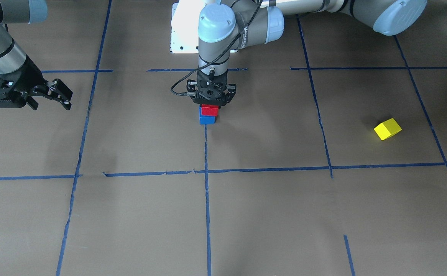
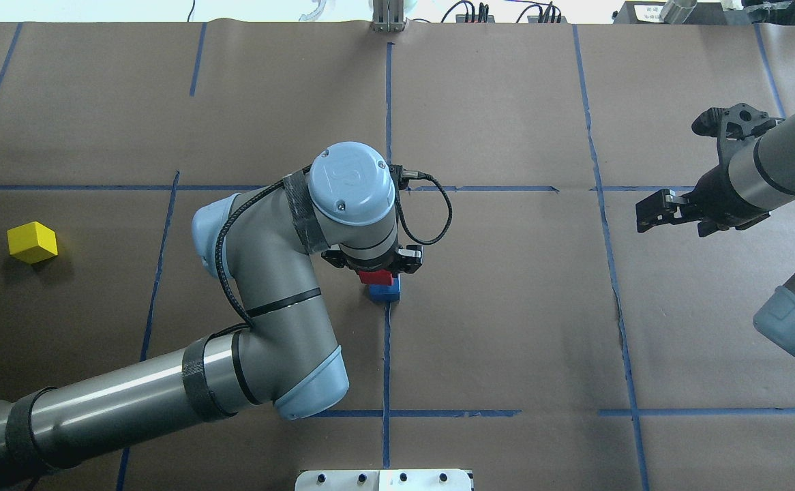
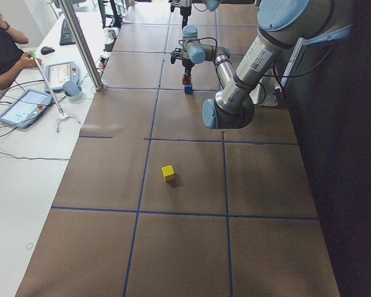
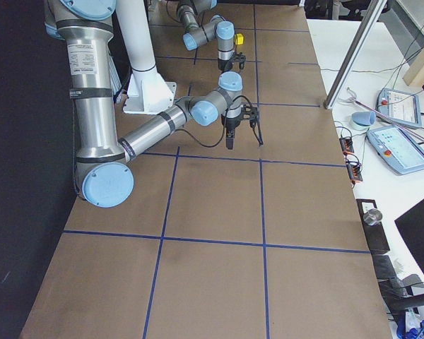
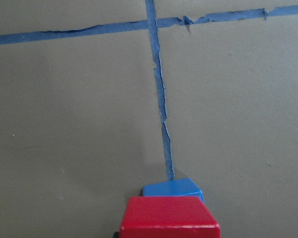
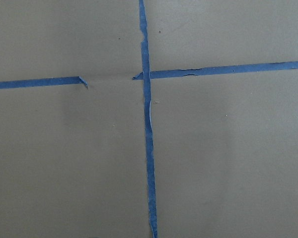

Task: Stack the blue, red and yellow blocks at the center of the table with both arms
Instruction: 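Carry the red cube with the left gripper onto the blue cube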

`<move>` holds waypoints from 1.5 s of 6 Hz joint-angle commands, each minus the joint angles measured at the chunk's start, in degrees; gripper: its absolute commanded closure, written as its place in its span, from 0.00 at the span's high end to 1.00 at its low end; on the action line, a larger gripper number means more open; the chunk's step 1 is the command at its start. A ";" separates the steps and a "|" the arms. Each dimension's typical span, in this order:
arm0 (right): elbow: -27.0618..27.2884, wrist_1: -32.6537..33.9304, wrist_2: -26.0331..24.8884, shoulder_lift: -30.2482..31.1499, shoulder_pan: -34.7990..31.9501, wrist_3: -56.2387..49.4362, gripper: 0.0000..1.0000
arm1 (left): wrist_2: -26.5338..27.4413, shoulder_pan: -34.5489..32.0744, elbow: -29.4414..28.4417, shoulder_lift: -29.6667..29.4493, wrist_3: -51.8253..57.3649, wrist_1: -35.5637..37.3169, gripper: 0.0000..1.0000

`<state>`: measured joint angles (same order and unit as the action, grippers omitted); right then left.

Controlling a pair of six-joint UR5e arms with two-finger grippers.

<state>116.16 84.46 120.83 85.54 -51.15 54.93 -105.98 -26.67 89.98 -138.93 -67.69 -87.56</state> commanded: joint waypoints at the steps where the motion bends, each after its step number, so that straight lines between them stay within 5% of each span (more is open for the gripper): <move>1: 0.11 0.00 0.02 0.15 0.00 0.00 1.00 | 3.30 2.14 -0.68 -0.72 -5.59 -0.07 0.14; 8: 0.20 -0.17 0.02 0.15 0.17 0.09 1.00 | 7.19 3.47 -1.12 -0.55 -7.54 -0.16 0.21; 9: 0.20 0.00 0.02 0.15 0.18 0.09 1.00 | 7.19 3.47 -1.12 -0.46 -7.45 -0.50 0.41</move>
<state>116.37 84.34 120.85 85.69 -51.00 55.00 -98.81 -23.21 88.86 -139.46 -75.13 -87.82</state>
